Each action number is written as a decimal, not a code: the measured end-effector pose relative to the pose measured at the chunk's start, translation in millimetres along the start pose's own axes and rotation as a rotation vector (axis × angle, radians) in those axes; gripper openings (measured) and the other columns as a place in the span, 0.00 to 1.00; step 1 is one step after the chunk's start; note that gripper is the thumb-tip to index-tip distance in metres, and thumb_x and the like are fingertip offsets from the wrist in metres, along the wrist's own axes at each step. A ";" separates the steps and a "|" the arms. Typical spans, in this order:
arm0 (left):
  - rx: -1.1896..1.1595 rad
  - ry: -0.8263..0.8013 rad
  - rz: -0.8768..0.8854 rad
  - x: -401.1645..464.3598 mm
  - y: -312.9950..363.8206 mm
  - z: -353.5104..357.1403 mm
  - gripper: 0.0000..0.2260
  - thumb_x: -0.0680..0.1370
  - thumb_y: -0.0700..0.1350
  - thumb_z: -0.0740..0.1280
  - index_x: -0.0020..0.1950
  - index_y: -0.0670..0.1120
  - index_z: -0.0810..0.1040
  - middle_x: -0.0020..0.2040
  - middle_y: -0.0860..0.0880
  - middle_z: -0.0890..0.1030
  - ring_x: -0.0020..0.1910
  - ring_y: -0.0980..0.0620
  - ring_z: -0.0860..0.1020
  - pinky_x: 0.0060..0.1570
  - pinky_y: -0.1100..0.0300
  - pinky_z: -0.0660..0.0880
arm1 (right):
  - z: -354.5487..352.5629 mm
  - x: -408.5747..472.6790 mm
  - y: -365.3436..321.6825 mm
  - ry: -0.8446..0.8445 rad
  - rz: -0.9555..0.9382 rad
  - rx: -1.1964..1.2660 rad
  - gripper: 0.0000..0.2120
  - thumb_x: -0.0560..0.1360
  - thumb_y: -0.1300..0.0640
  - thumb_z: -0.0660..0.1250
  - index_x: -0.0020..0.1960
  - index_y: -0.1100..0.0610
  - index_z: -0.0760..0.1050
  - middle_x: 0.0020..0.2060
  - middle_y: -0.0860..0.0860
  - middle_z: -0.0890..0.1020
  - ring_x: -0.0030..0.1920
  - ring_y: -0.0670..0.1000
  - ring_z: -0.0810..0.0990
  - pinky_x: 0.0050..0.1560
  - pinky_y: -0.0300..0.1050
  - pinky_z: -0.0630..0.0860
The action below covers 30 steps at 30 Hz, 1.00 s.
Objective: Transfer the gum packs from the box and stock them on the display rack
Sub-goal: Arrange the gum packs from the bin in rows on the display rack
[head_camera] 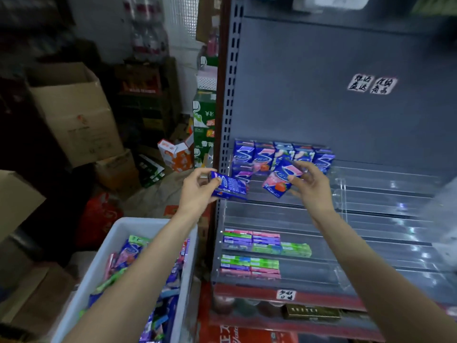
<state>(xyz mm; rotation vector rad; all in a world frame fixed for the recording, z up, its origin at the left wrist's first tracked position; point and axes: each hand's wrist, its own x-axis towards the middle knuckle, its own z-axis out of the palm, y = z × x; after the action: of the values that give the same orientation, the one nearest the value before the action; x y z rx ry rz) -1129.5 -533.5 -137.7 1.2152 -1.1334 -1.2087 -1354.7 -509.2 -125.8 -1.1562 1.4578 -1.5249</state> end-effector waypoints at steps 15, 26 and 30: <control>0.112 0.089 0.063 10.1 -1.4 18.2 0.08 0.77 0.39 0.66 0.55 0.46 0.74 0.49 0.51 0.78 0.49 0.56 0.78 0.36 0.65 0.80 | 29.1 54.9 47.1 -0.100 -0.251 -0.679 0.17 0.75 0.67 0.65 0.63 0.58 0.75 0.53 0.57 0.77 0.47 0.52 0.78 0.59 0.45 0.73; 0.085 0.034 -0.005 9.9 6.9 22.9 0.09 0.77 0.42 0.67 0.56 0.47 0.74 0.51 0.52 0.77 0.52 0.55 0.78 0.41 0.60 0.81 | 28.5 46.0 38.7 0.002 -0.335 -0.811 0.19 0.77 0.59 0.65 0.68 0.55 0.71 0.59 0.55 0.70 0.57 0.53 0.73 0.55 0.47 0.76; 0.022 0.036 -0.037 13.4 12.5 40.5 0.09 0.76 0.40 0.67 0.55 0.45 0.74 0.49 0.51 0.78 0.50 0.53 0.79 0.37 0.60 0.81 | 17.5 25.6 16.4 -0.244 -0.512 -0.653 0.22 0.74 0.49 0.68 0.66 0.54 0.72 0.57 0.49 0.73 0.58 0.47 0.71 0.58 0.39 0.68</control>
<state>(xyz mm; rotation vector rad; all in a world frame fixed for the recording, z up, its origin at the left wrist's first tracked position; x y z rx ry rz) -1168.8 -549.0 -123.9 1.2745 -1.1048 -1.2004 -1348.3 -540.8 -139.6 -2.1549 1.6115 -1.1626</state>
